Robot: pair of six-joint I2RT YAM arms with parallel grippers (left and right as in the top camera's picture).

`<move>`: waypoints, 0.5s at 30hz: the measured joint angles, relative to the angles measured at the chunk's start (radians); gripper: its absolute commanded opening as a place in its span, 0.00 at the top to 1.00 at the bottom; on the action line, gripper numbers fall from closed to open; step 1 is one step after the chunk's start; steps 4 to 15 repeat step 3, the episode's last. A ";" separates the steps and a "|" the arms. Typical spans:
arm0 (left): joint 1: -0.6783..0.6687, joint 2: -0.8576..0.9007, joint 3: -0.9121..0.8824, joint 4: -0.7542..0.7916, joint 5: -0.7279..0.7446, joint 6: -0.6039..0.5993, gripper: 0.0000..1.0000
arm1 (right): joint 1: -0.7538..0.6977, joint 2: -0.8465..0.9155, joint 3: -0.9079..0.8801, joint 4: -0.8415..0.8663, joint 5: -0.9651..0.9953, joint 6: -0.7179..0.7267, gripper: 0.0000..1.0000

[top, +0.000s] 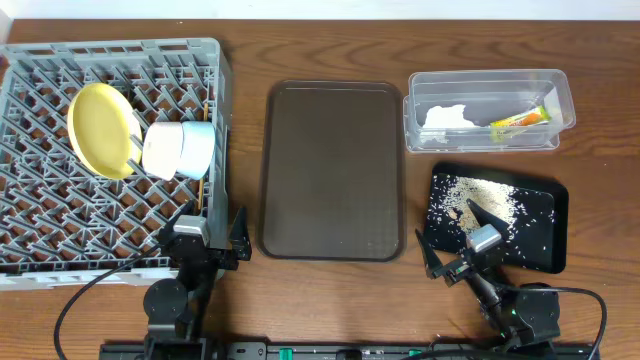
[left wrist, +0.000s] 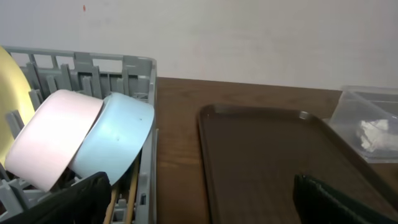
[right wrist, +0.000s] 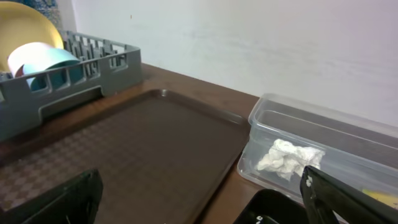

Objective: Sort waste into correct bins and load items into the dishwasher

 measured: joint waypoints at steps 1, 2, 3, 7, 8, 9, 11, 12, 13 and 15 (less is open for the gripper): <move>0.000 0.000 0.000 0.000 0.000 0.000 0.07 | 0.000 0.000 0.000 0.000 0.000 0.000 0.01; 0.000 0.000 0.000 0.000 0.000 0.000 0.07 | 0.000 0.000 0.000 0.000 0.000 0.000 0.01; 0.000 0.000 0.000 0.000 0.000 0.000 0.07 | 0.000 0.000 0.000 0.000 0.000 0.000 0.01; 0.000 0.000 0.000 0.000 0.000 0.000 0.07 | 0.000 0.000 0.000 0.000 0.000 0.000 0.01; 0.000 0.000 0.000 0.000 0.000 0.000 0.07 | 0.000 0.000 0.000 0.000 0.000 0.000 0.01; 0.000 0.000 0.000 0.000 0.000 0.000 0.07 | 0.000 0.000 0.000 0.000 0.000 0.000 0.01; 0.000 0.000 0.000 0.000 0.000 0.000 0.07 | 0.000 0.000 0.000 0.000 0.000 0.000 0.01; 0.000 0.000 0.000 0.000 0.000 0.000 0.07 | 0.000 0.000 0.000 0.000 0.000 0.000 0.01; 0.000 0.000 0.000 0.000 0.000 0.000 0.07 | 0.000 0.000 0.000 0.000 0.000 0.000 0.01; 0.000 0.000 0.000 0.000 0.000 0.000 0.07 | 0.000 0.000 0.000 0.000 0.000 0.000 0.01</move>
